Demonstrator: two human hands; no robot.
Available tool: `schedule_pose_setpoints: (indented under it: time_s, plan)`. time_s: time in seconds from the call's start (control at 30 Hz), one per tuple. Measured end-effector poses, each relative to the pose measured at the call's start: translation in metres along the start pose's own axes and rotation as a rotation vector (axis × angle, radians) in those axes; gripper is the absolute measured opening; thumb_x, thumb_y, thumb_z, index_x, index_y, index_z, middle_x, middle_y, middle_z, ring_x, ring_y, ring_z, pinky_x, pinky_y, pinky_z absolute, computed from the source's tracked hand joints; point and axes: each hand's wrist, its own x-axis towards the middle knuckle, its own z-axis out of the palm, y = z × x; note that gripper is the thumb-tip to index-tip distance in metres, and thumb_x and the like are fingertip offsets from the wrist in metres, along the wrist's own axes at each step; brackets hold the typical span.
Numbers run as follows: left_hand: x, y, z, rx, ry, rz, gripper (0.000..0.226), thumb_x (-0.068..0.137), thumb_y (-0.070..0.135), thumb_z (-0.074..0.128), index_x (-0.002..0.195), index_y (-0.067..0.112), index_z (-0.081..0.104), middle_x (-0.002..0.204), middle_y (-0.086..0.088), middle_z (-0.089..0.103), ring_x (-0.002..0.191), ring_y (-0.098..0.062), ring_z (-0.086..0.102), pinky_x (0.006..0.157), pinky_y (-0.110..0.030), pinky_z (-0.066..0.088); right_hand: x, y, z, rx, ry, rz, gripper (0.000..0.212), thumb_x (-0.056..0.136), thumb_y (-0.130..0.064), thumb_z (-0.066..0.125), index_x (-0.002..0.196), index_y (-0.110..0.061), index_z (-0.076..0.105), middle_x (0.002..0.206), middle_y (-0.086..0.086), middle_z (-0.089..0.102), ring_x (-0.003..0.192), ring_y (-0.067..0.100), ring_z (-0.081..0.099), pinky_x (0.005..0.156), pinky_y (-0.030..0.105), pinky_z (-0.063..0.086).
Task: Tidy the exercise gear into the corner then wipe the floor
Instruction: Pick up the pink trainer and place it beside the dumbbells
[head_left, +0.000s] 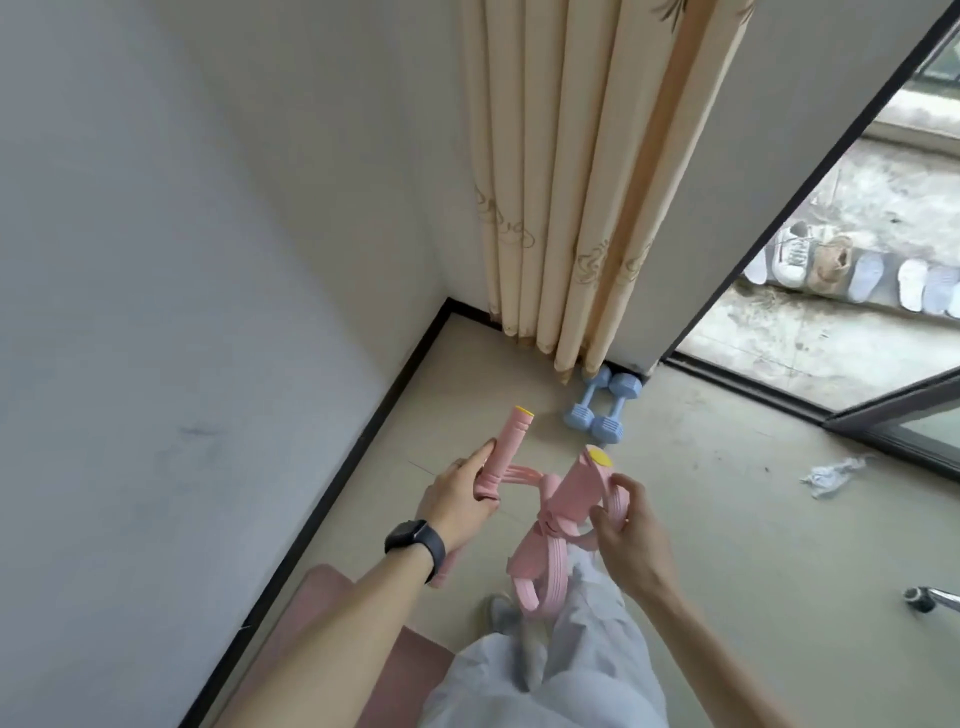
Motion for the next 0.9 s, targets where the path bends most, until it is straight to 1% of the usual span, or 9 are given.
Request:
schedule_pose_setpoints:
  time_s: [0.17,0.3,0.47,0.57,0.63,0.7,0.77,0.83,0.9]
  plan:
    - [0.090,-0.005,0.001,0.131,-0.108,-0.042,0.080,0.087,0.025,0.067,0.152,0.046,0.025,0.132,0.000,0.055,0.115,-0.030,0.057,0.090,-0.039,0.049,0.095,-0.005,0.027,0.025,-0.078,0.140,0.043,0.092,-0.020,0.060,0.132,-0.021,0.046,0.106,0.013,0.067,0.091,0.034,0.065,0.080,0.041,0.052]
    - [0.159,-0.012,0.007,0.218,-0.158,-0.086,0.075,0.090,0.025,0.061,0.151,0.046,0.022,0.139,-0.001,0.051,0.113,-0.033,0.058,0.087,-0.041,0.051,0.172,-0.012,0.051,0.003,-0.119,0.262,0.040,0.095,-0.025,0.055,0.132,-0.022,0.040,0.101,0.013,0.067,0.086,0.035,0.066,0.076,0.039,0.052]
    - [0.248,-0.036,0.020,0.292,-0.207,-0.090,0.077,0.089,0.023,0.057,0.150,0.049,0.018,0.144,0.000,0.047,0.107,-0.037,0.060,0.077,-0.038,0.051,0.265,-0.001,0.106,-0.037,-0.237,0.404,0.039,0.092,-0.033,0.052,0.126,-0.028,0.033,0.099,0.013,0.066,0.079,0.039,0.069,0.075,0.054,0.057]
    - [0.305,-0.060,0.028,0.331,-0.251,-0.089,0.073,0.089,0.020,0.057,0.149,0.046,0.024,0.141,-0.001,0.049,0.104,-0.037,0.062,0.079,-0.042,0.052,0.308,0.005,0.142,-0.054,-0.288,0.435,0.029,0.088,-0.032,0.048,0.111,-0.037,0.031,0.096,0.010,0.067,0.071,0.037,0.070,0.070,0.054,0.059]
    - [0.344,-0.081,0.034,0.356,-0.260,-0.086,0.060,0.089,0.018,0.058,0.141,0.040,0.035,0.131,0.000,0.054,0.096,-0.037,0.064,0.076,-0.044,0.054,0.338,0.010,0.168,-0.070,-0.340,0.475,0.025,0.088,-0.029,0.046,0.104,-0.039,0.030,0.086,0.010,0.068,0.062,0.033,0.071,0.065,0.052,0.060]
    - [0.376,-0.104,0.041,0.371,-0.283,-0.056,0.049,0.090,0.016,0.059,0.131,0.034,0.041,0.123,0.001,0.057,0.089,-0.035,0.065,0.070,-0.045,0.055,0.363,0.015,0.192,-0.044,-0.347,0.520,0.027,0.087,-0.025,0.046,0.107,-0.037,0.031,0.080,0.011,0.068,0.063,0.033,0.072,0.066,0.052,0.061]
    - [0.411,-0.129,0.052,0.437,-0.312,0.003,0.046,0.091,0.014,0.058,0.131,0.031,0.042,0.121,0.001,0.057,0.085,-0.034,0.065,0.066,-0.042,0.055,0.388,0.029,0.222,0.038,-0.312,0.583,0.033,0.089,-0.017,0.047,0.115,-0.033,0.034,0.077,0.013,0.069,0.066,0.036,0.073,0.069,0.054,0.060]
    - [0.446,-0.155,0.066,0.536,-0.299,0.098,0.049,0.092,0.013,0.055,0.137,0.028,0.041,0.126,0.002,0.056,0.086,-0.034,0.065,0.063,-0.037,0.050,0.416,0.046,0.252,0.153,-0.261,0.636,0.039,0.089,-0.010,0.047,0.118,-0.034,0.036,0.082,0.017,0.070,0.066,0.034,0.074,0.071,0.054,0.061]
    - [0.476,-0.177,0.082,0.632,-0.280,0.186,0.056,0.091,0.012,0.055,0.142,0.025,0.038,0.130,0.002,0.055,0.087,-0.033,0.067,0.062,-0.035,0.044,0.440,0.060,0.279,0.267,-0.211,0.658,0.044,0.090,-0.005,0.047,0.121,-0.034,0.036,0.092,0.021,0.069,0.066,0.030,0.074,0.073,0.047,0.062]
